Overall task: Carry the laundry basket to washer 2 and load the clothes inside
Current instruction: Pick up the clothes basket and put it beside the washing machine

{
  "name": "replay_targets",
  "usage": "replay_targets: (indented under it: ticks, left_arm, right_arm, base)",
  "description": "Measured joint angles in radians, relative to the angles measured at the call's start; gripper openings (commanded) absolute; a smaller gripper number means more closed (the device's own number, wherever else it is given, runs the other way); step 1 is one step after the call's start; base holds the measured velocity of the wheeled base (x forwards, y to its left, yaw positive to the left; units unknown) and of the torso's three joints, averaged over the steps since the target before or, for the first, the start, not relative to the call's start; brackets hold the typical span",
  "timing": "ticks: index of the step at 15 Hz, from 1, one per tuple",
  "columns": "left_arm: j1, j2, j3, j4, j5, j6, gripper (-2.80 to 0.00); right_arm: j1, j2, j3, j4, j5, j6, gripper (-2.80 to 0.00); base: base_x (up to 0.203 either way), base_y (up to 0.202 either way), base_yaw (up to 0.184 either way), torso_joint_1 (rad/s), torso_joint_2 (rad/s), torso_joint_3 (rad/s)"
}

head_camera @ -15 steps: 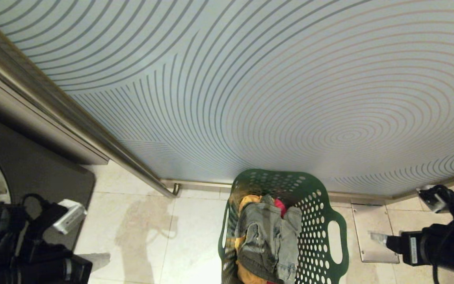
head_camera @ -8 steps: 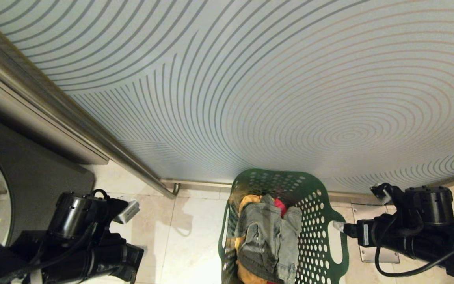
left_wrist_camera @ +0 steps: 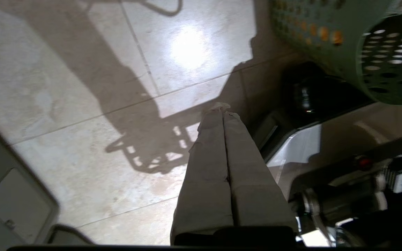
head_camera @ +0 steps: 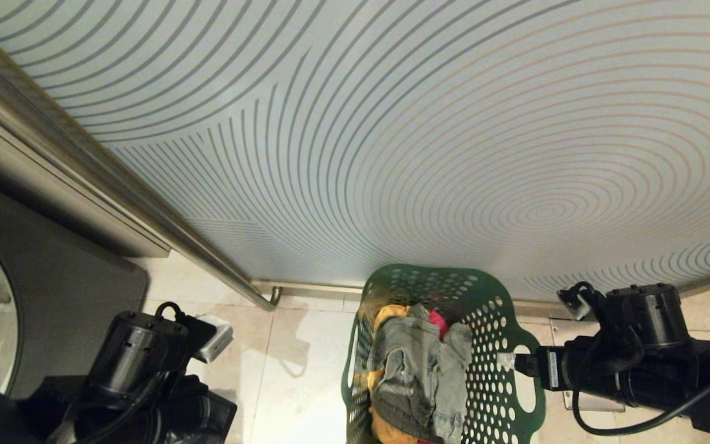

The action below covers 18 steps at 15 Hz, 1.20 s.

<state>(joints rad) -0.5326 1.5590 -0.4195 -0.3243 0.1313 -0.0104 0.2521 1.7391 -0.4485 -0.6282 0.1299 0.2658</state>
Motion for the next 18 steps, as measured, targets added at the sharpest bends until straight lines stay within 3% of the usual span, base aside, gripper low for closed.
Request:
replay_targets:
  ticks: [3,6,7,15,18]
  left_arm:
    - [-0.081,-0.022,-0.003,-0.002,-0.009,-0.094,-2.8]
    - [-0.126,-0.016,-0.023,-0.004,-0.038,-0.12,-2.8]
    - [-0.134,-0.013,-0.032,-0.001,-0.042,-0.123,0.0]
    - [-0.159,-0.008,-0.062,0.018,-0.141,-0.127,0.0]
    - [-0.189,0.003,-0.102,0.059,-0.139,-0.19,0.0]
  right_arm:
    - [0.039,0.028,-0.021,0.007,-0.002,0.026,0.0]
    - [0.05,0.042,-0.013,0.007,-0.01,0.036,0.0]
    - [0.051,0.04,-0.008,0.008,-0.012,0.038,0.0]
    - [0.058,-0.082,0.062,0.213,-0.039,0.041,0.0]
    - [0.044,-0.131,0.089,0.241,-0.052,0.041,0.0]
  base:
    - [0.0,0.0,0.0,0.0,0.0,0.0]
    - [0.0,0.0,0.0,0.0,0.0,0.0]
    - [0.0,0.0,0.0,0.0,0.0,0.0]
    - [0.0,0.0,0.0,0.0,0.0,0.0]
    - [0.0,0.0,0.0,0.0,0.0,0.0]
